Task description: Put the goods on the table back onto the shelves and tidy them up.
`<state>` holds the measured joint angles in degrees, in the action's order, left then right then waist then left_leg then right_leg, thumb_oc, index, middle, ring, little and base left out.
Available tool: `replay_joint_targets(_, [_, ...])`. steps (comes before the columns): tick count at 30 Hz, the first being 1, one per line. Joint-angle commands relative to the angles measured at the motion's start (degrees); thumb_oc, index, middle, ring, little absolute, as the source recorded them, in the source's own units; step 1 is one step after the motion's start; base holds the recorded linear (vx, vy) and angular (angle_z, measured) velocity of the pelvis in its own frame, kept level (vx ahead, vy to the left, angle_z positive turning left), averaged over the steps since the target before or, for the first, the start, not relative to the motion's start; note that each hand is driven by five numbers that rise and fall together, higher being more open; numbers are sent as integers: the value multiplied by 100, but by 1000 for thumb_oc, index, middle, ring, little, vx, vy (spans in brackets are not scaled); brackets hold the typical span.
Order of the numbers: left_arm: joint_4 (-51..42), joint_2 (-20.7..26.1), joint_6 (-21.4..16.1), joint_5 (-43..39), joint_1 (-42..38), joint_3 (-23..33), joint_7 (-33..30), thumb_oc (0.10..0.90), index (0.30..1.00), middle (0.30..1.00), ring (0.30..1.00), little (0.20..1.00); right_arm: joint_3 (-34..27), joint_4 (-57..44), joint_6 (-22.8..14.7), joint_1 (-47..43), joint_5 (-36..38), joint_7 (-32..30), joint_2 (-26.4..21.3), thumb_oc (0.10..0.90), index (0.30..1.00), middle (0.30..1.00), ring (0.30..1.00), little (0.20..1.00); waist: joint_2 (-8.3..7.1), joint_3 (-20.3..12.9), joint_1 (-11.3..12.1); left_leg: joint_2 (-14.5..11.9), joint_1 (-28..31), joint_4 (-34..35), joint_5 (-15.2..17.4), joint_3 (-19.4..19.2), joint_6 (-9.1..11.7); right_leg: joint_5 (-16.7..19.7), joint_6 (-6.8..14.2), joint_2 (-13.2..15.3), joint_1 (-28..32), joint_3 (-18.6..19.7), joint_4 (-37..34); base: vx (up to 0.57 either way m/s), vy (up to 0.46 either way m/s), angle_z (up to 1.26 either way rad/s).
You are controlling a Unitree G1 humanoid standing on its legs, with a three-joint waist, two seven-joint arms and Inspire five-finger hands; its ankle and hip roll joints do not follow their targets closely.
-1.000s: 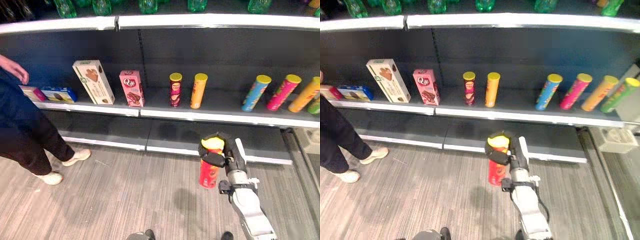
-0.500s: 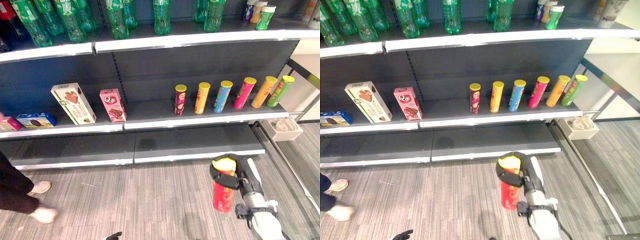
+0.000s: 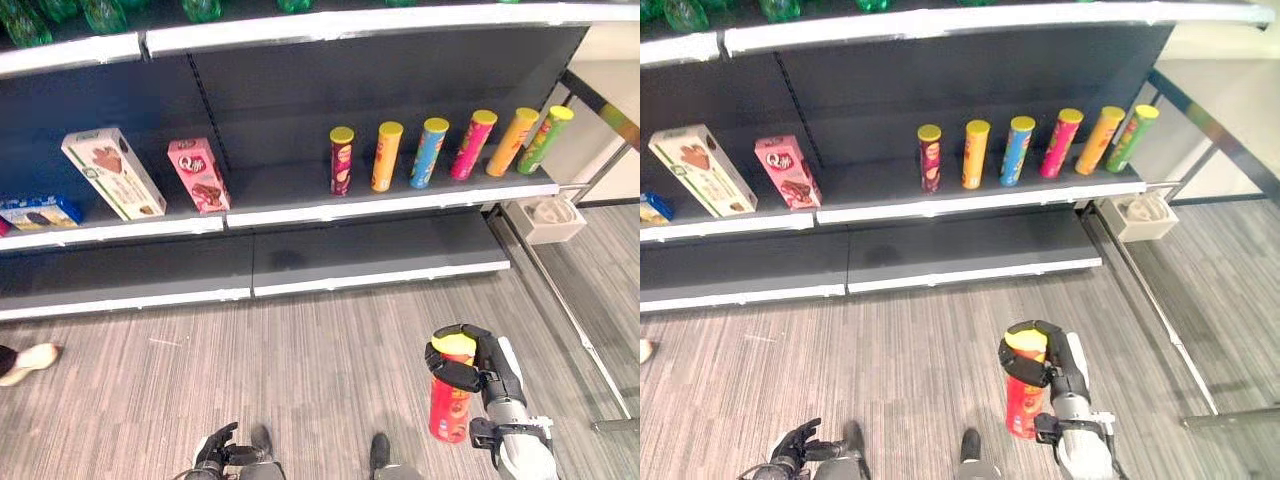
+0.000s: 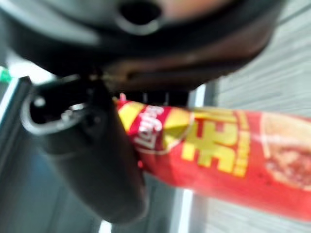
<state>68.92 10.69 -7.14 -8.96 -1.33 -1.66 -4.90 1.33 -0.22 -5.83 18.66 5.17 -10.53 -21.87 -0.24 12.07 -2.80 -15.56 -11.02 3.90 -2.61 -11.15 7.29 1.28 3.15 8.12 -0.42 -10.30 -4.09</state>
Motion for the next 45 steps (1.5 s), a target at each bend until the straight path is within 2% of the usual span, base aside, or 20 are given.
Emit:
replay_joint_targets(1, [-13,-293,142,-13,951,-100,-202,800,900,900,900,900,-321,-1025,-457,-12,-42,-65,-9,400,300,300,300,300,225,-340,195,-192,-187,-70,-631,-50,24,-1003,330,92,863,194,592,401,362,-8])
replay_joint_targets(3, [14,-263,146,-18,903,-19,-224,800,900,900,900,900,-329,-1099,-436,61,-13,-22,48,400,300,300,300,300,229,-427,181,-44,-290,-433,-639,-11,6,-940,405,327,960,268,601,397,353,-24])
replay_joint_targets(5, [-145,-59,100,313,821,-150,-206,800,900,900,900,900,-291,-1169,-414,-27,-76,103,65,400,300,300,300,300,171,-528,140,230,-284,-785,-401,-226,-123,-692,522,681,768,502,835,390,466,-49])
replay_joint_targets(11, [-292,113,84,543,718,-373,-178,800,900,900,900,900,-160,-1235,-449,-303,-257,122,73,400,300,300,300,300,135,-466,76,682,-137,-946,43,-490,-519,-85,576,1034,273,625,1676,158,291,-36])
replay_joint_targets(13, [-267,131,86,640,689,-424,-150,800,900,900,900,900,-114,-1281,-450,-314,-311,152,82,400,300,300,300,300,158,-402,30,894,69,-892,219,-622,-710,270,496,1226,20,516,2242,173,330,2])
replay_joint_targets(15, [-298,182,89,641,698,-435,-125,800,900,900,900,900,-16,-1250,-454,-267,-377,177,100,400,300,300,300,300,185,-276,-18,1146,527,-725,524,-723,-863,564,498,1527,-195,136,2979,255,402,-22])
replay_joint_targets(16, [-304,199,97,646,695,-444,-110,800,900,900,900,900,-2,-1251,-451,-237,-369,189,119,400,300,300,300,300,199,-239,-70,1178,672,-648,570,-754,-895,459,477,1439,-367,113,3203,176,245,-9])
replay_joint_targets(18, [-299,196,101,667,661,-474,-101,800,900,900,900,900,-4,-1233,-428,-121,-368,179,146,400,300,300,300,300,241,-178,-195,1207,879,-535,605,-777,-897,-80,385,980,-696,177,3265,148,141,-29])
replay_joint_targets(21, [-319,187,87,651,630,-483,-119,800,900,900,900,900,-12,-1242,-418,-93,-394,121,140,400,300,300,300,300,270,-107,-243,1199,970,-507,631,-775,-874,-408,328,715,-860,168,3180,133,40,-14])
replay_joint_targets(22, [-237,107,92,671,528,-537,-210,800,900,900,900,900,33,-1236,-336,-122,-720,-181,128,400,300,300,300,300,261,17,-289,1300,1266,-400,774,-774,-834,-447,413,432,-1080,-114,2288,226,-14,-13])
replay_joint_targets(23, [-215,84,91,703,495,-562,-260,800,900,900,900,900,44,-1251,-306,-119,-799,-270,131,400,300,300,300,300,248,47,-324,1319,1371,-365,816,-750,-812,-336,463,346,-1149,-138,1919,446,-107,-8])
replay_joint_targets(24, [-196,32,71,864,333,-630,-356,800,900,900,900,900,134,-1351,-266,-121,-1047,-377,89,400,300,300,300,300,225,139,-427,1333,1630,-240,919,-617,-724,192,687,185,-1378,32,1005,282,-109,-5])
replay_joint_targets(28, [-227,7,45,975,241,-660,-421,800,900,900,900,900,217,-1441,-230,-42,-1359,-393,-20,400,300,300,300,300,76,101,-478,1397,1761,-272,948,-516,-665,556,657,218,-1337,209,642,169,-163,67])
replay_joint_targets(33, [-171,-128,89,828,413,-565,-431,800,900,900,900,900,240,-1647,-255,45,-1521,-275,-228,400,300,300,300,300,130,-81,-465,1148,1975,-599,1214,-411,-588,342,501,37,-1117,148,882,248,-163,37])
replay_joint_targets(36, [-111,-239,101,725,456,-562,-442,800,900,900,900,900,180,-1885,-424,95,-1688,-349,-463,400,300,300,300,300,128,-133,-412,777,1635,-1790,944,-401,-359,129,243,-147,-751,17,775,267,-292,-1])
replay_joint_targets(37, [-399,-220,42,623,485,-615,-494,800,900,900,900,900,241,-2015,-578,53,-1862,-560,-588,400,300,300,300,300,78,-117,-302,509,1219,-3023,556,-343,-215,-80,2,-319,-402,-71,588,204,-280,-5])
replay_joint_targets(39, [-515,-227,5,569,490,-666,-555,800,900,900,900,900,324,-2006,-597,-7,-1977,-662,-635,400,300,300,300,300,67,-79,-265,461,1077,-3251,513,-285,-223,-167,-44,-341,-297,-74,565,145,-158,-7])
replay_joint_targets(43, [-660,-256,-49,486,490,-768,-594,800,900,900,900,900,421,-2056,-611,-93,-2224,-890,-705,400,300,300,300,300,5,-72,-212,351,780,-2995,650,-377,-319,-266,-10,-251,-103,-88,497,140,5,-9])
replay_joint_targets(44, [-577,-283,-50,561,512,-831,-616,800,900,900,900,900,467,-2109,-646,-104,-2410,-1000,-753,400,300,300,300,300,22,-128,-175,192,734,-2456,865,-373,-268,-393,103,-184,26,-69,466,190,80,0])
replay_joint_targets(45, [-572,-285,-54,563,514,-832,-618,800,900,900,900,900,470,-2106,-648,-102,-2416,-1006,-753,400,300,300,300,300,13,-132,-174,211,753,-2421,851,-383,-275,-395,109,-169,27,-65,466,209,170,-1])
